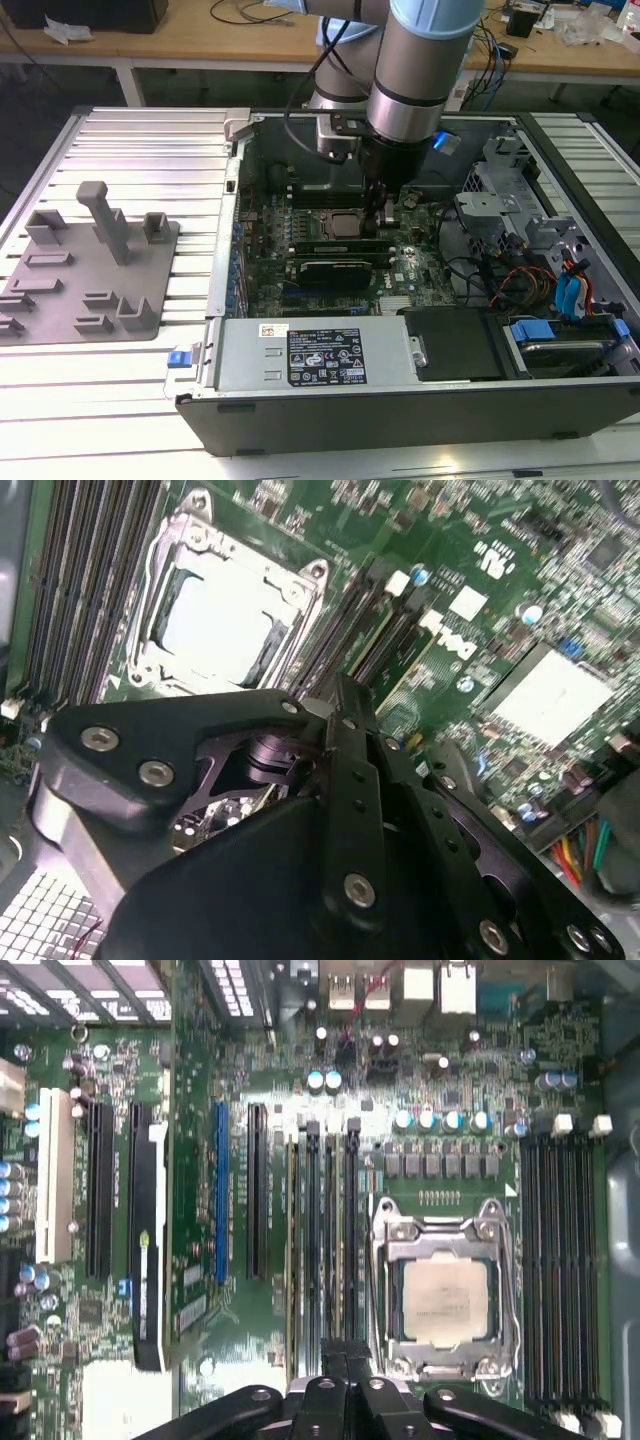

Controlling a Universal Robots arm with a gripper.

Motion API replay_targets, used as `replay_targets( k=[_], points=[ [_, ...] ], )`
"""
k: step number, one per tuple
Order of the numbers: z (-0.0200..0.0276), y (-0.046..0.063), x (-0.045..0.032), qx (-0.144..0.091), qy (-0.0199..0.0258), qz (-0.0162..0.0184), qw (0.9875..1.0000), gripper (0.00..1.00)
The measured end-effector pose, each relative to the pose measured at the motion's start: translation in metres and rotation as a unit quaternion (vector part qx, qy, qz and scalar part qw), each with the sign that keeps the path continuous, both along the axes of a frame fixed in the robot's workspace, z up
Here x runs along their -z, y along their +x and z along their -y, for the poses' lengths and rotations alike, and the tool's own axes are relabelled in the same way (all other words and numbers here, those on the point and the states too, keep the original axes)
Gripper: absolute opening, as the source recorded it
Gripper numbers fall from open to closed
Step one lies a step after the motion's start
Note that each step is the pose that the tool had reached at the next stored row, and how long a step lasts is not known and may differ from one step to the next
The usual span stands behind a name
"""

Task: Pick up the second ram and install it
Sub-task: 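Press down the second ram until it locks into place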

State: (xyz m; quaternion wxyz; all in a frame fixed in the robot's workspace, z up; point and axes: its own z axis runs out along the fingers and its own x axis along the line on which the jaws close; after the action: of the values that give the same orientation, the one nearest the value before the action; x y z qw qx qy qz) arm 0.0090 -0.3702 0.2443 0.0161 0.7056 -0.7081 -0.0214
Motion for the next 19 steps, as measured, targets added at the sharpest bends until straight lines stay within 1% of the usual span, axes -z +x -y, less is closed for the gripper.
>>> replay_targets(
  k=[4,19],
  points=[
    [0.0000,0.018,0.0001,0.000,0.0000,0.0000,1.0000,0.08],
    [0.0000,0.021,0.0018,0.000,0.0004,-0.0001,1.0000,0.08]
  ],
)
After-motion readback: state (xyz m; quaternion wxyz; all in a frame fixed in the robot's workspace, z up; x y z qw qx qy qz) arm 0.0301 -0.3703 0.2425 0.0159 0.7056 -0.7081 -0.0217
